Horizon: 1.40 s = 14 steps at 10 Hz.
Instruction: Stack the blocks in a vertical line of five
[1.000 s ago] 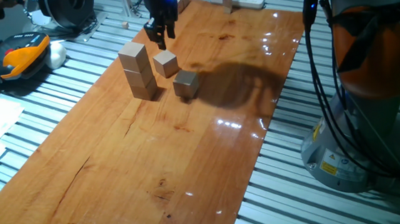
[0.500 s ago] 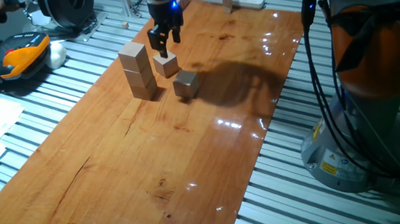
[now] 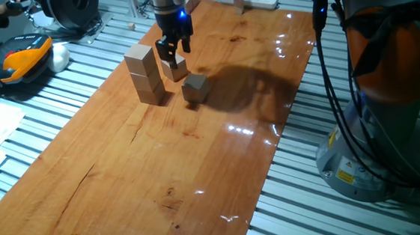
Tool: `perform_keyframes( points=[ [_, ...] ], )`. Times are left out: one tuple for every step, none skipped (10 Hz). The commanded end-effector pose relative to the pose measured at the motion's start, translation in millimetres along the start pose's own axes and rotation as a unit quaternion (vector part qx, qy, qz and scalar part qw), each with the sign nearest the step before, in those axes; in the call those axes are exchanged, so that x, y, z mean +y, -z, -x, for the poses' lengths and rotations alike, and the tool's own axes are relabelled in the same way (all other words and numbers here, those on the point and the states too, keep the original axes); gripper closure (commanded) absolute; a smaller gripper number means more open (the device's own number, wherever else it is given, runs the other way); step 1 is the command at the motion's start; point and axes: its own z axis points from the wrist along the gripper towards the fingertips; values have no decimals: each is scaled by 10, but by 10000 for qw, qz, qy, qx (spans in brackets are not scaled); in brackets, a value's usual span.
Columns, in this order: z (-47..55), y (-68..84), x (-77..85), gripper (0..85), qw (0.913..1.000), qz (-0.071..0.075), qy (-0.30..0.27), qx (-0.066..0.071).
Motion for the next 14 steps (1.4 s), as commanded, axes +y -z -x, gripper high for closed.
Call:
perform_keyframes(
  points=[
    [-8, -21, 4, 340, 9999, -8, 160, 3],
    [-44, -49, 15, 340, 9995, 36, 320, -50],
    [-90, -78, 28, 340, 9991, 91, 389, -135],
    [-138, -100, 34, 340, 9990, 100, 396, -173],
    [-176, -93, 13, 340, 9989, 146, 405, -165],
    [-220, -74, -26, 340, 9988, 122, 443, -166],
    [-238, -81, -38, 340, 9987, 76, 480, -166],
    [-265, -100, -45, 340, 9986, 53, 495, -181],
    [-286, -113, -51, 340, 9983, 38, 540, -196],
    [-302, -114, -59, 340, 9982, -24, 570, -195],
    [-314, -114, -67, 170, 9981, -51, 560, -256],
    [-313, -114, -68, 170, 9978, -36, 535, -378],
    [-314, -114, -68, 170, 9968, -117, 548, -575],
    [-315, -114, -74, 170, 9961, -134, 488, -728]
  ],
)
